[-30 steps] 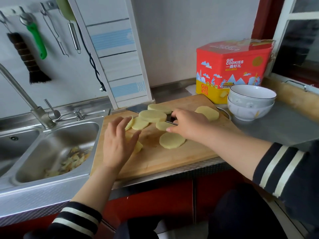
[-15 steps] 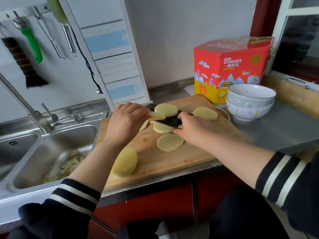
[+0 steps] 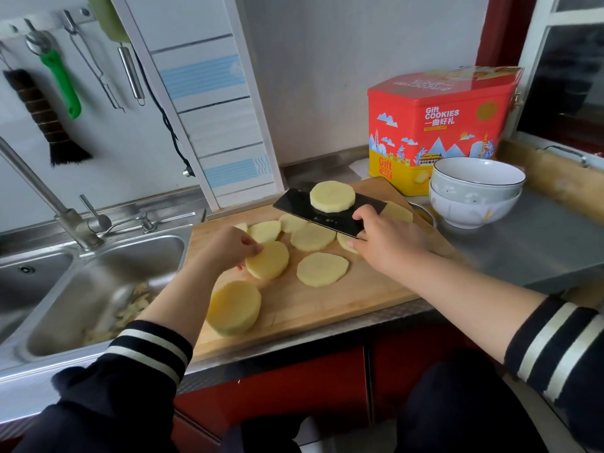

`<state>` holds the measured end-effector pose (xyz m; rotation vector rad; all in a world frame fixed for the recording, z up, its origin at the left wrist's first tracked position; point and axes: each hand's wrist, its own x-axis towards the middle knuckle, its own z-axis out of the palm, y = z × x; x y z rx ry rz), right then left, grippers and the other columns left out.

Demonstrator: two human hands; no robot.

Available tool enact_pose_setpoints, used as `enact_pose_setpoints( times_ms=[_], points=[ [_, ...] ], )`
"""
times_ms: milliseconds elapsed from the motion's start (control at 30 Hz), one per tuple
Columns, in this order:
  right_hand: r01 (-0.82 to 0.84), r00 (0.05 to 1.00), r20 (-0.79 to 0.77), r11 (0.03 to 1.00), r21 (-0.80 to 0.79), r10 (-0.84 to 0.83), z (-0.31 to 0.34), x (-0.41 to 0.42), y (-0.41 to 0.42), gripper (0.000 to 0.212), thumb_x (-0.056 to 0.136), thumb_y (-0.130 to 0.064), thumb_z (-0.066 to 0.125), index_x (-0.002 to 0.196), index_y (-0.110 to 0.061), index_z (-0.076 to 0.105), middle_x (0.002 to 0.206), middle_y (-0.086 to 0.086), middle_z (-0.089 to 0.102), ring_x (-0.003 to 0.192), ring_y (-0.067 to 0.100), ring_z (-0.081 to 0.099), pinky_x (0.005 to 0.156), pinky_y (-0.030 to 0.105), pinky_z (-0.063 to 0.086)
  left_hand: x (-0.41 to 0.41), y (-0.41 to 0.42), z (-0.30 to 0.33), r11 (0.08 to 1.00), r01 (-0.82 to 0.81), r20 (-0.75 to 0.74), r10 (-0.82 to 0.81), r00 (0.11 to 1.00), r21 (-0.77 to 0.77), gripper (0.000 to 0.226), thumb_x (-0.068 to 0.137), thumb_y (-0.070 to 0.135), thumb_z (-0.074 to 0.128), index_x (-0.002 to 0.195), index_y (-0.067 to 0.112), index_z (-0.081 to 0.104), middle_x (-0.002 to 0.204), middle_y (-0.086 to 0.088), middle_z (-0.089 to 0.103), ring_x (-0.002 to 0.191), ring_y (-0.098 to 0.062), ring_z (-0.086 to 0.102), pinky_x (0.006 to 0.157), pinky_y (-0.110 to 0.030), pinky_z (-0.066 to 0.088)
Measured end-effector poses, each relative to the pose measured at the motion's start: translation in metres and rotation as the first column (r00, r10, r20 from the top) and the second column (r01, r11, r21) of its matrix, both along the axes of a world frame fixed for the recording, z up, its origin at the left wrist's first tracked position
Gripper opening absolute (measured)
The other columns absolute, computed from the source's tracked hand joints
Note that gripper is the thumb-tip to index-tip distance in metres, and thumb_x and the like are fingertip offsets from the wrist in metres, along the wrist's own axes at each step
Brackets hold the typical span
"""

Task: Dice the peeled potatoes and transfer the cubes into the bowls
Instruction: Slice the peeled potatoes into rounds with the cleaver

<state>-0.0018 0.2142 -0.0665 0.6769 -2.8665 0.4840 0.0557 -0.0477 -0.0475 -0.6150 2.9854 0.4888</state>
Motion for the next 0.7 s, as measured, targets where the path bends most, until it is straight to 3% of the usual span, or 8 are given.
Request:
enact_pose_setpoints(
  times_ms=[67, 100, 200, 267, 367, 467, 567, 700],
  points=[
    [-0.013, 0.998, -0.058, 1.0, 0.025, 0.014, -0.002, 0.001, 0.002, 0.043, 0.097, -0.043, 0.052, 0.133, -0.026, 0.036, 0.11, -0.006, 0.066, 0.093, 0.019, 0.063, 0.053, 0.025, 0.035, -0.002, -0.003, -0.002, 0.995, -0.035, 0.029, 0.038, 0.999, -0.093, 0.023, 0.094, 0.037, 0.063, 0.097, 0.015, 0.067, 0.071, 0.005, 0.064, 0.061, -0.008, 0.06, 0.056, -0.019, 0.045],
    [-0.018, 0.996, -0.085, 0.999, 0.033, 0.021, -0.003, 0.001, 0.002, 0.042, 0.097, -0.043, 0.052, 0.132, -0.026, 0.036, 0.108, -0.007, 0.066, 0.091, 0.019, 0.063, 0.051, 0.025, 0.033, -0.005, -0.006, -0.002, 0.987, -0.063, -0.037, 0.058, 0.998, -0.149, 0.026, 0.093, 0.04, 0.062, 0.098, 0.015, 0.069, 0.076, 0.004, 0.065, 0.066, -0.012, 0.061, 0.06, -0.025, 0.05],
    [-0.024, 0.99, -0.141, 0.998, 0.056, 0.031, -0.007, 0.003, 0.002, 0.039, 0.097, -0.042, 0.053, 0.128, -0.026, 0.038, 0.106, -0.007, 0.066, 0.09, 0.019, 0.064, 0.05, 0.025, 0.031, -0.008, 0.003, 0.011, 0.973, -0.088, -0.456, -0.019, 0.89, -0.213, 0.028, 0.093, 0.045, 0.059, 0.105, 0.021, 0.066, 0.101, 0.004, 0.064, 0.085, -0.018, 0.058, 0.068, -0.032, 0.05],
    [-0.024, 0.987, -0.159, 0.998, 0.06, 0.033, -0.01, 0.006, 0.0, 0.04, 0.095, -0.045, 0.054, 0.126, -0.026, 0.038, 0.106, -0.006, 0.065, 0.091, 0.02, 0.064, 0.054, 0.027, 0.034, -0.014, 0.022, 0.026, 0.96, 0.078, -0.554, -0.22, 0.803, -0.269, 0.043, 0.09, 0.05, 0.062, 0.124, 0.024, 0.059, 0.121, 0.002, 0.059, 0.108, -0.019, 0.053, 0.084, -0.035, 0.048],
    [-0.025, 0.982, -0.183, 0.997, 0.071, 0.038, -0.013, 0.013, 0.0, 0.041, 0.095, -0.047, 0.054, 0.126, -0.026, 0.038, 0.108, -0.004, 0.063, 0.093, 0.022, 0.064, 0.058, 0.028, 0.036, -0.027, 0.052, 0.037, 0.871, 0.366, -0.304, -0.464, 0.832, -0.326, 0.082, 0.08, 0.059, 0.068, 0.148, 0.026, 0.035, 0.149, 0.002, 0.038, 0.137, -0.022, 0.028, 0.111, -0.039, 0.028],
    [-0.042, 0.977, -0.205, 0.994, 0.096, 0.061, -0.019, 0.022, 0.004, 0.042, 0.094, -0.047, 0.054, 0.126, -0.025, 0.038, 0.108, -0.004, 0.062, 0.094, 0.021, 0.064, 0.06, 0.029, 0.041, -0.045, 0.064, 0.029, 0.839, 0.465, -0.139, -0.516, 0.845, -0.282, 0.1, 0.073, 0.061, 0.074, 0.153, 0.032, 0.021, 0.156, 0.005, 0.026, 0.144, -0.023, 0.016, 0.117, -0.043, 0.017],
    [-0.064, 0.972, -0.217, 0.992, 0.108, 0.087, -0.027, 0.03, 0.007, 0.044, 0.094, -0.048, 0.053, 0.128, -0.025, 0.037, 0.108, -0.003, 0.061, 0.093, 0.021, 0.064, 0.059, 0.029, 0.04, -0.061, 0.062, 0.023, 0.844, 0.476, -0.039, -0.5, 0.865, -0.247, 0.103, 0.071, 0.057, 0.077, 0.153, 0.032, 0.019, 0.153, 0.005, 0.032, 0.144, -0.024, 0.018, 0.119, -0.047, 0.017],
    [-0.078, 0.958, -0.265, 0.988, 0.131, 0.111, -0.036, 0.033, 0.011, 0.046, 0.095, -0.048, 0.051, 0.13, -0.024, 0.036, 0.104, -0.002, 0.061, 0.089, 0.021, 0.064, 0.056, 0.028, 0.037, -0.068, 0.062, 0.018, 0.834, 0.528, 0.021, -0.532, 0.847, -0.163, 0.106, 0.072, 0.052, 0.08, 0.153, 0.034, 0.014, 0.141, 0.009, 0.049, 0.137, -0.019, 0.03, 0.111, -0.04, 0.027]
  ],
)
